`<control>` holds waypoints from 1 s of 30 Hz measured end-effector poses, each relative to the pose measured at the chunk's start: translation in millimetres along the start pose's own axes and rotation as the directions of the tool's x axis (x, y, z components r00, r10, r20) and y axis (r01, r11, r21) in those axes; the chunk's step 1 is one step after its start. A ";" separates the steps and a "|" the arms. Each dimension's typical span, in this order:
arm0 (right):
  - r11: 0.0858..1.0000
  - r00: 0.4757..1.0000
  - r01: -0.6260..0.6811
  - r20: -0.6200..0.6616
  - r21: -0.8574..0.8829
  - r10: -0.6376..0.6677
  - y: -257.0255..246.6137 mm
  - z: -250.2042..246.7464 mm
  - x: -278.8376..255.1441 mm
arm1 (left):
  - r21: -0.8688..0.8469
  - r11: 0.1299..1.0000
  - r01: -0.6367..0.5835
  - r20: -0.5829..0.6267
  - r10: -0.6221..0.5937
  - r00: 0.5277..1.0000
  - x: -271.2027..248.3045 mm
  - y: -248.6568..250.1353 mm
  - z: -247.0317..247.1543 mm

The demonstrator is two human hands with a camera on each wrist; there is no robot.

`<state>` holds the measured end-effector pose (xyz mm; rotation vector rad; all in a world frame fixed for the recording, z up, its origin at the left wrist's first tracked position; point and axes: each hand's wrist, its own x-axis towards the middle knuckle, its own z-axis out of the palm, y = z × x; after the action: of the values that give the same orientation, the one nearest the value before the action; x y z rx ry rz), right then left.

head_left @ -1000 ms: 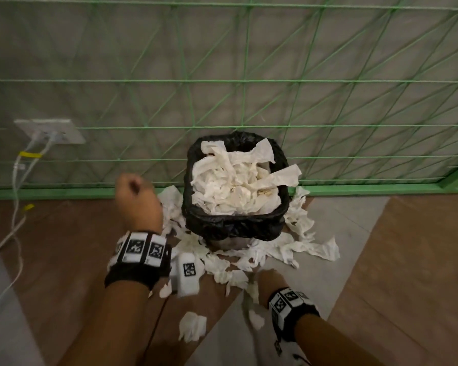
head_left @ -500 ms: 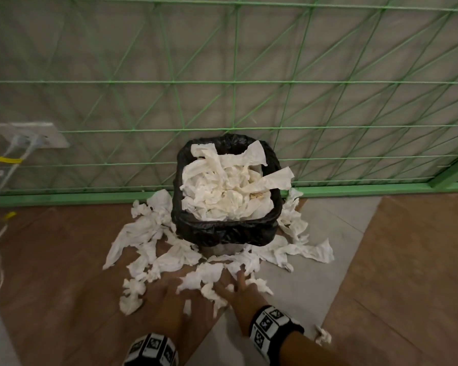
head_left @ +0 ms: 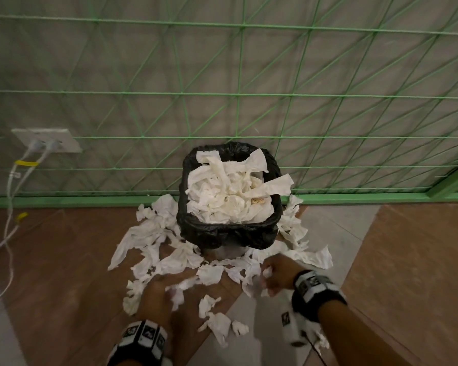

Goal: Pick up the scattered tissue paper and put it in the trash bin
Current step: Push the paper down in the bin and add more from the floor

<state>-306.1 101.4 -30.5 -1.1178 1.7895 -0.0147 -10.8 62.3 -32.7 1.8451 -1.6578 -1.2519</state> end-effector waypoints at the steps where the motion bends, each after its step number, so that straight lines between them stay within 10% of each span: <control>1: 0.997 1.000 0.002 -0.011 0.073 -0.001 1.2 -18.9 -7.8 | 0.073 0.995 -0.074 -0.036 0.077 0.996 6.7 -1.2 -6.2; 6: 0.909 0.949 0.068 -0.309 0.412 0.068 -7.0 -123.4 -42.1 | -0.004 0.982 -0.186 -0.396 0.170 0.903 41.8 50.1 -69.3; 10: 0.866 0.676 0.430 -0.727 0.256 -0.120 -66.2 -180.6 -79.8 | 0.039 0.870 -0.491 -0.511 0.440 0.738 37.7 141.8 -112.8; 14: 0.642 0.420 0.755 -0.848 0.129 -0.324 -151.7 -178.1 -116.4 | 0.106 0.747 -0.656 -0.311 0.652 0.692 19.2 221.0 -102.2; 18: 0.810 0.619 0.586 -0.665 0.037 -0.418 -171.2 -167.5 -92.8 | 0.422 0.636 -0.646 0.105 0.673 0.732 34.1 226.1 -57.1; 21: 0.819 0.564 0.545 -0.801 0.179 -0.200 -131.5 -182.5 -60.8 | 0.587 0.554 -0.590 0.322 0.509 0.798 51.0 212.2 -33.0; 23: 0.899 0.581 0.371 -0.814 0.234 -0.027 -84.9 -189.4 -32.1 | 0.683 0.476 -0.553 0.368 0.430 0.824 57.9 207.7 -20.7; 26: 0.993 0.830 -0.040 -0.550 0.112 0.096 -17.6 -167.2 14.7 | 0.813 0.326 -0.483 0.350 0.390 0.852 64.2 209.9 -4.8; 30: 0.955 0.924 -0.197 -0.367 -0.223 0.105 20.2 -104.4 60.5 | 0.732 0.477 -0.486 0.374 0.315 0.872 68.5 213.3 -15.2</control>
<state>-401.6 25.0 -30.0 -1.2102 2.2470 0.1209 -133.7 -58.0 111.7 1.5406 -2.9193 -0.4388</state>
